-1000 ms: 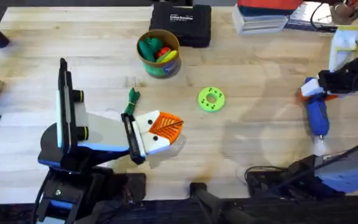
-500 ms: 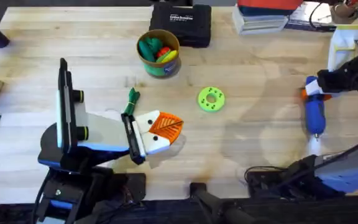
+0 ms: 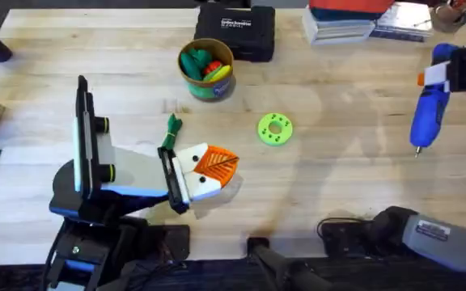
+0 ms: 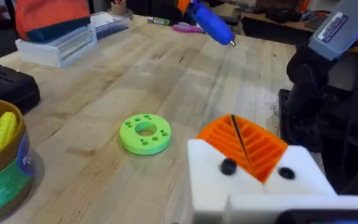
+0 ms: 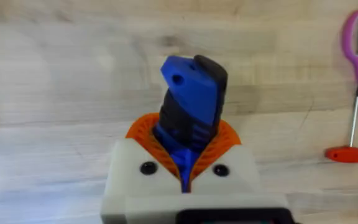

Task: Pick up the gripper from the table and insert it into the empty holder that is missing its gripper. Then pick up a screw, insert it into the mounting hole, and use the screwdriver to tighten it. Finally, clean up the table by picking up the vegetable and placing it into the bucket.

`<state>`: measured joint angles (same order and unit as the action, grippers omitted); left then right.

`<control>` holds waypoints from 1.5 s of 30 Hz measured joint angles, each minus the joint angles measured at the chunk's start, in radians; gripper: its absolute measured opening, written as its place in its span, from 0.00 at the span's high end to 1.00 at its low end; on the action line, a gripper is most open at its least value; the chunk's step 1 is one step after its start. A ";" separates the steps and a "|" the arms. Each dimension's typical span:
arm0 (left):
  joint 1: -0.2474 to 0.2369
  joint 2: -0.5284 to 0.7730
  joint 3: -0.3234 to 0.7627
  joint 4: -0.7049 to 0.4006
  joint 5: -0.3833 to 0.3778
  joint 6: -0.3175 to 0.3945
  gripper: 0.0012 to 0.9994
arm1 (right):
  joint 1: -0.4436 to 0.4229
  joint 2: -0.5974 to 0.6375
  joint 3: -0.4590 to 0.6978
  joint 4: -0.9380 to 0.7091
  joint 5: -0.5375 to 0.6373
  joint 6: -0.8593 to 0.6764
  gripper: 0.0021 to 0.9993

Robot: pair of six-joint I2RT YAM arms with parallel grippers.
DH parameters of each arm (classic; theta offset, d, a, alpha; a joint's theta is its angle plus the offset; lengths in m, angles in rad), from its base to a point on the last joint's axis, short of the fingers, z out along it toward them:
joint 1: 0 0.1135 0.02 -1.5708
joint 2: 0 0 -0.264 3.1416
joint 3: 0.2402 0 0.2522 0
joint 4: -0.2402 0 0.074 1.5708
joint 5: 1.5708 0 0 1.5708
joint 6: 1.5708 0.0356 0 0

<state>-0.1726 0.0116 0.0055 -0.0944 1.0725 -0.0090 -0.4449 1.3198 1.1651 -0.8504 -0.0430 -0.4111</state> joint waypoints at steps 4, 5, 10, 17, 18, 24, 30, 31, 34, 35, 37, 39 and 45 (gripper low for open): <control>0.000 0.000 0.000 0.000 0.000 0.000 1.00 | 0.027 -0.163 -0.050 0.032 -0.048 0.069 0.97; 0.000 0.000 0.000 0.000 0.000 0.000 1.00 | 0.037 -0.206 -0.070 0.050 -0.064 0.088 0.97; 0.000 0.000 0.000 0.000 0.000 0.000 1.00 | 0.128 -0.398 -0.186 0.209 -0.159 0.187 0.97; 0.000 0.000 0.000 0.000 0.000 0.000 1.00 | 0.417 -0.500 -0.289 0.491 -0.210 0.353 0.97; 0.000 0.000 0.000 0.000 0.000 0.000 1.00 | 0.471 -0.497 -0.292 0.524 -0.214 0.366 0.97; 0.000 0.000 0.000 0.000 0.000 0.000 1.00 | 0.811 -0.428 -0.294 0.768 -0.240 0.410 0.97; 0.000 0.000 0.000 0.000 0.000 0.000 1.00 | 1.062 -0.301 -0.294 0.969 -0.254 0.419 0.97; 0.000 0.000 0.000 0.000 0.000 0.000 1.00 | 1.092 -0.282 -0.294 0.999 -0.257 0.419 0.97; 0.000 0.000 0.000 0.000 0.000 0.000 1.00 | 1.166 -0.245 -0.296 1.069 -0.262 0.415 0.97; 0.000 0.000 0.000 0.000 0.000 0.000 1.00 | 1.184 -0.240 -0.297 1.085 -0.263 0.410 0.97; 0.000 0.000 0.000 0.000 0.000 0.000 1.00 | 1.215 -0.240 -0.298 1.109 -0.265 0.387 0.97; 0.000 0.000 0.000 0.000 0.000 0.000 1.00 | 1.242 -0.242 -0.298 1.127 -0.266 0.360 0.97; 0.000 0.000 0.000 0.000 0.000 0.000 1.00 | 1.300 -0.244 -0.298 1.127 -0.266 0.320 0.97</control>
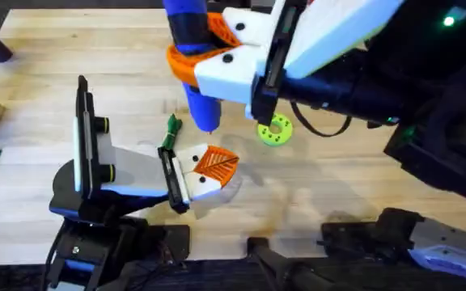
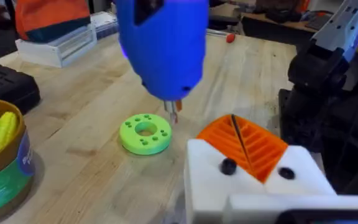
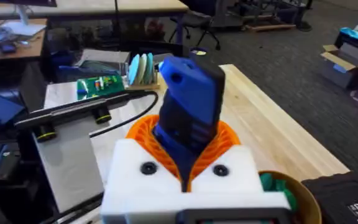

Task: Pick up the gripper from the table and insert it into the empty holder that is missing its gripper. Then pick up a screw, insert it into the mounting hole, and use the screwdriver to tighten it. Finally, clean up the table by picking up the vegetable and placing it into the bucket.

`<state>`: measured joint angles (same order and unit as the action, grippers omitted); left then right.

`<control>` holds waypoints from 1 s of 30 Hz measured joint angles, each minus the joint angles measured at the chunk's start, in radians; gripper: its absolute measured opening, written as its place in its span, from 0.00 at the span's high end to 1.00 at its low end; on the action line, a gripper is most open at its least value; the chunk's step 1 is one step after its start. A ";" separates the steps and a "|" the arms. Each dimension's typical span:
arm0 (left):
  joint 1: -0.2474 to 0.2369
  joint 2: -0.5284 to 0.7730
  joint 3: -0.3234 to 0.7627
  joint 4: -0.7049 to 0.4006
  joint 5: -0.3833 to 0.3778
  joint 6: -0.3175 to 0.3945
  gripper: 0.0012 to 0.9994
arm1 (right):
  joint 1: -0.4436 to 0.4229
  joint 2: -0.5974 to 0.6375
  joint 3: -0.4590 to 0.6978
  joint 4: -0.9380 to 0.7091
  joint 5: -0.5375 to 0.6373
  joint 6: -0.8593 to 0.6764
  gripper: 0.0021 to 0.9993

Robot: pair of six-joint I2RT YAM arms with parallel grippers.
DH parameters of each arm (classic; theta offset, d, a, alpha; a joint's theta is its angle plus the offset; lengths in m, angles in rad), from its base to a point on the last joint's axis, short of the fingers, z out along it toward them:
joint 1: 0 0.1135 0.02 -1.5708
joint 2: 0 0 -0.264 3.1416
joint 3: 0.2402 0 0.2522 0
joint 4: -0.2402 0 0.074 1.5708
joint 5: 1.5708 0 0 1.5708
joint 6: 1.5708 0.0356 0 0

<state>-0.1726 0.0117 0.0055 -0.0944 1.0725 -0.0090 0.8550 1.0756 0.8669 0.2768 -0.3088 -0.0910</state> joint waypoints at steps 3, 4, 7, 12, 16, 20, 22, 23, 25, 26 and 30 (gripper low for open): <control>0.000 0.000 0.000 0.000 0.000 0.000 1.00 | 0.017 0.000 0.000 0.000 -0.002 0.000 0.97; 0.000 0.000 0.000 0.000 0.000 0.000 1.00 | 0.019 0.000 0.000 0.000 -0.010 0.000 0.97; 0.000 0.000 0.000 0.000 0.000 0.000 1.00 | 0.020 0.000 -0.002 0.013 -0.063 0.001 0.97; 0.000 0.000 0.000 0.000 0.000 0.000 1.00 | 0.020 -0.001 -0.008 0.034 -0.124 0.001 0.97; 0.000 0.000 0.000 0.000 0.000 0.000 1.00 | 0.020 -0.022 -0.013 0.012 -0.142 0.001 0.97; 0.000 0.000 0.000 0.000 0.000 0.000 1.00 | 0.015 -0.067 -0.040 0.005 -0.147 0.001 0.97; 0.000 0.000 0.000 0.000 0.000 0.000 1.00 | -0.002 -0.099 -0.059 0.003 -0.152 0.002 0.97; 0.000 0.000 0.000 0.000 0.000 0.000 1.00 | -0.012 -0.116 -0.066 0.002 -0.153 0.002 0.97; 0.000 0.000 0.000 0.000 0.000 0.000 1.00 | -0.032 -0.146 -0.079 0.008 -0.152 0.001 0.97; 0.000 0.000 0.000 0.000 0.000 0.000 1.00 | -0.041 -0.160 -0.088 0.027 -0.152 0.002 0.97; 0.000 0.000 0.000 0.000 0.000 0.000 1.00 | -0.043 -0.166 -0.119 0.145 -0.153 0.026 0.97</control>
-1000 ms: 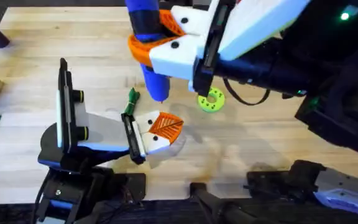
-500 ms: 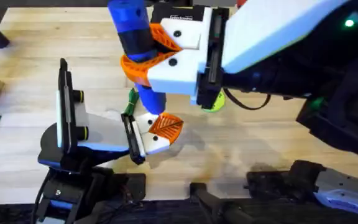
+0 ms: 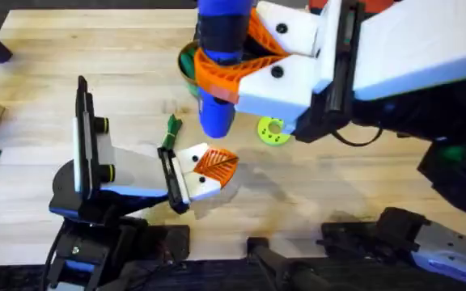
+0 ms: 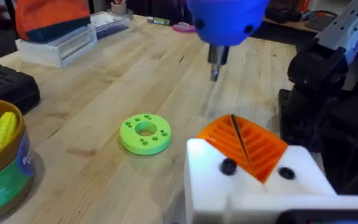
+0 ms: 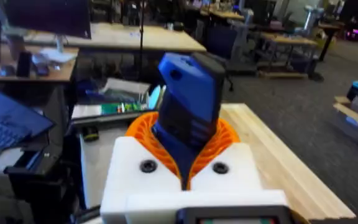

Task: Pick up the gripper from the table and insert it into the empty holder that is missing its gripper. Then pick up a screw, insert it into the mounting hole, and use the screwdriver to tighten it. Finally, clean up the table by picking up the vegetable and placing it into the bucket.

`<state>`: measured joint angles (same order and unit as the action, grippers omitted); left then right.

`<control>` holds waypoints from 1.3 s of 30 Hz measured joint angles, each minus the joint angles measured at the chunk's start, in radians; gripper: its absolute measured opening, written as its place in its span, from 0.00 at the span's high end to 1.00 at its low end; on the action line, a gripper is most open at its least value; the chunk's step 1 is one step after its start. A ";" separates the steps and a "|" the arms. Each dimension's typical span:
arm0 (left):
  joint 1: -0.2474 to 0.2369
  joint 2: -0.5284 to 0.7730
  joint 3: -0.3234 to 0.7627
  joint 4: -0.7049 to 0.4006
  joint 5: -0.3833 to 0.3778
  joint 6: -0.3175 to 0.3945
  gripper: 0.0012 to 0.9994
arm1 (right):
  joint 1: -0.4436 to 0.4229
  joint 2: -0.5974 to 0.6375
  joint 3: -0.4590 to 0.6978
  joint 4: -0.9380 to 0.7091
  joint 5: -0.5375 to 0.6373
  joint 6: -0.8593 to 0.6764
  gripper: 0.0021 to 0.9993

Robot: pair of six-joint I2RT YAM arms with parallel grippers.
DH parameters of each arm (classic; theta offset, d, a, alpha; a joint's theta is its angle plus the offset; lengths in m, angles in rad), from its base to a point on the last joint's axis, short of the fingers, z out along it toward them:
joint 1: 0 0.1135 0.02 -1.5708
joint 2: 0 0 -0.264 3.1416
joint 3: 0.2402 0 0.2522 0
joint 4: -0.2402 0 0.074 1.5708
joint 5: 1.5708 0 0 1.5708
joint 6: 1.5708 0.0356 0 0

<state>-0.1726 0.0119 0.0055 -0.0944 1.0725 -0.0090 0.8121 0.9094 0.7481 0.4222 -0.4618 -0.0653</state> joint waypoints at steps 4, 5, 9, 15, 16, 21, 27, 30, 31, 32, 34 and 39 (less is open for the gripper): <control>0.000 0.000 0.000 0.000 0.000 0.000 1.00 | 0.032 0.049 -0.008 0.083 -0.003 0.028 0.97; 0.000 0.000 0.000 0.000 0.000 0.000 1.00 | 0.045 0.065 -0.009 0.102 -0.005 0.036 0.97; 0.000 0.000 0.000 0.000 0.000 0.000 1.00 | 0.079 0.112 -0.009 0.124 -0.016 0.048 0.97; 0.000 0.000 0.000 0.000 0.000 0.000 1.00 | 0.087 0.131 -0.011 0.125 -0.031 0.051 0.97; 0.000 0.000 0.000 0.000 0.000 0.000 1.00 | 0.087 0.131 -0.011 0.127 -0.035 0.051 0.97; 0.000 0.000 0.000 0.000 0.000 0.000 1.00 | 0.087 0.138 -0.011 0.132 -0.061 0.047 0.97; 0.000 0.000 0.000 0.000 0.000 0.000 1.00 | 0.087 0.156 -0.011 0.136 -0.071 0.013 0.97; 0.000 0.000 0.000 0.000 0.000 0.000 1.00 | 0.087 0.156 -0.011 0.139 -0.071 0.007 0.97; 0.000 0.000 0.000 0.000 0.000 0.000 1.00 | 0.087 0.156 -0.011 0.139 -0.071 0.006 0.97; 0.000 0.000 0.000 0.000 0.000 0.000 1.00 | 0.087 0.156 -0.011 0.139 -0.071 0.006 0.97; 0.000 0.000 0.000 0.000 0.000 0.000 1.00 | 0.087 0.156 -0.011 0.139 -0.071 0.005 0.97; 0.000 0.000 0.000 0.000 0.000 0.000 1.00 | 0.087 0.156 -0.011 0.138 -0.071 -0.002 0.97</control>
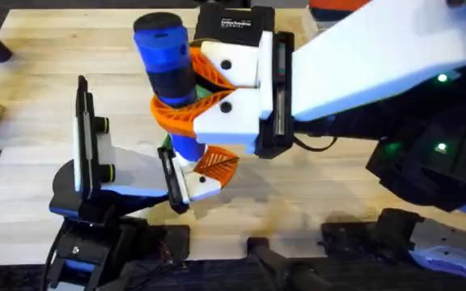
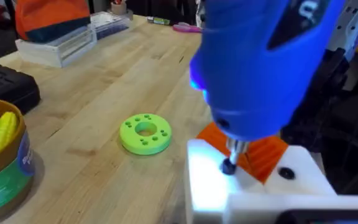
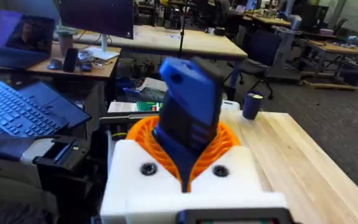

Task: Pick up the gripper from the table and insert it into the empty holder that is missing its gripper. Then pick up a screw, insert it into the mounting hole, and use the screwdriver to tighten it. Finally, clean up the table by picking up the vegetable and placing it into the bucket.

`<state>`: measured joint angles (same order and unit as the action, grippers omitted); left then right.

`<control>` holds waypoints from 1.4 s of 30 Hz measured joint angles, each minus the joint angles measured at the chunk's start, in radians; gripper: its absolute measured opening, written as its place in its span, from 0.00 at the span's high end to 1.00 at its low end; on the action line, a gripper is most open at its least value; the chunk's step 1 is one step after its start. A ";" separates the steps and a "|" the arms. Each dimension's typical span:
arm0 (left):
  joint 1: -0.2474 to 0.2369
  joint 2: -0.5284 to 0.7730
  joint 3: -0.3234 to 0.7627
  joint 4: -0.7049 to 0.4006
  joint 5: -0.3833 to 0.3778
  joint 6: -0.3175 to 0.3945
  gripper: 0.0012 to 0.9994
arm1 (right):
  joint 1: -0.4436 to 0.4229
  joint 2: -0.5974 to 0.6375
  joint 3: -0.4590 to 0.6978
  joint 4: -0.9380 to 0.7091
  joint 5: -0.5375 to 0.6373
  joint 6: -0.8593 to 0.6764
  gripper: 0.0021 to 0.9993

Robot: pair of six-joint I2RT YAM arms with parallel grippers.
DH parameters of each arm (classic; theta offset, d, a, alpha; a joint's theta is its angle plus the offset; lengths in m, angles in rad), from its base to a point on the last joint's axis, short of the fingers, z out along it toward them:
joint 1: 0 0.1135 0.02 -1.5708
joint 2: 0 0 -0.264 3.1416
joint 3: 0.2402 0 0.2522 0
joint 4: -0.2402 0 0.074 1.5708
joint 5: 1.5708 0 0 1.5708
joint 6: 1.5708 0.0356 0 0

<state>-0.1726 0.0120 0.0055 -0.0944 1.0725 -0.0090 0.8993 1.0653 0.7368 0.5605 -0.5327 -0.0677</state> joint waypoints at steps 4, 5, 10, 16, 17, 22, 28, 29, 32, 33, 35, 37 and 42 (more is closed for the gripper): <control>0.000 0.000 0.000 0.000 0.000 0.000 1.00 | 0.000 0.000 0.000 -0.015 0.000 -0.006 0.97; 0.000 0.000 0.000 0.000 0.000 0.000 1.00 | 0.000 0.000 0.000 -0.018 0.000 -0.008 0.97; 0.000 0.000 0.000 0.000 0.000 0.000 1.00 | 0.000 0.000 0.000 -0.033 0.000 -0.019 0.97; 0.000 0.000 0.000 0.000 0.000 0.000 1.00 | 0.001 0.000 0.000 -0.035 0.000 -0.023 0.97; 0.000 0.000 0.000 0.000 0.000 0.000 1.00 | 0.001 0.000 0.000 -0.037 0.000 -0.023 0.97; 0.000 0.000 0.000 0.000 0.000 0.000 1.00 | 0.001 0.000 0.000 -0.037 0.000 -0.023 0.97; 0.000 0.000 0.000 0.000 0.000 0.000 1.00 | 0.001 0.000 0.000 -0.037 0.000 -0.023 0.97; 0.000 0.000 0.000 0.000 0.000 0.000 1.00 | 0.001 0.000 0.000 -0.037 0.000 -0.023 0.97; 0.000 0.000 0.000 0.000 0.000 0.000 1.00 | 0.001 0.000 0.000 -0.038 0.000 -0.023 0.97; 0.000 0.000 0.000 0.000 0.000 0.000 1.00 | 0.001 0.000 0.000 -0.038 0.000 -0.023 0.97; 0.000 0.000 0.000 0.000 0.000 0.000 1.00 | 0.001 0.000 0.000 -0.038 0.000 -0.023 0.97; 0.000 0.000 0.000 0.000 0.000 0.000 1.00 | 0.001 0.000 0.000 -0.038 0.000 -0.023 0.97; 0.000 0.000 0.000 0.000 0.000 0.000 1.00 | 0.001 0.000 0.000 -0.039 0.000 -0.024 0.97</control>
<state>-0.1726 0.0116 0.0055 -0.0944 1.0729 -0.0090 0.9001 1.0653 0.7368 0.5216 -0.5327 -0.0914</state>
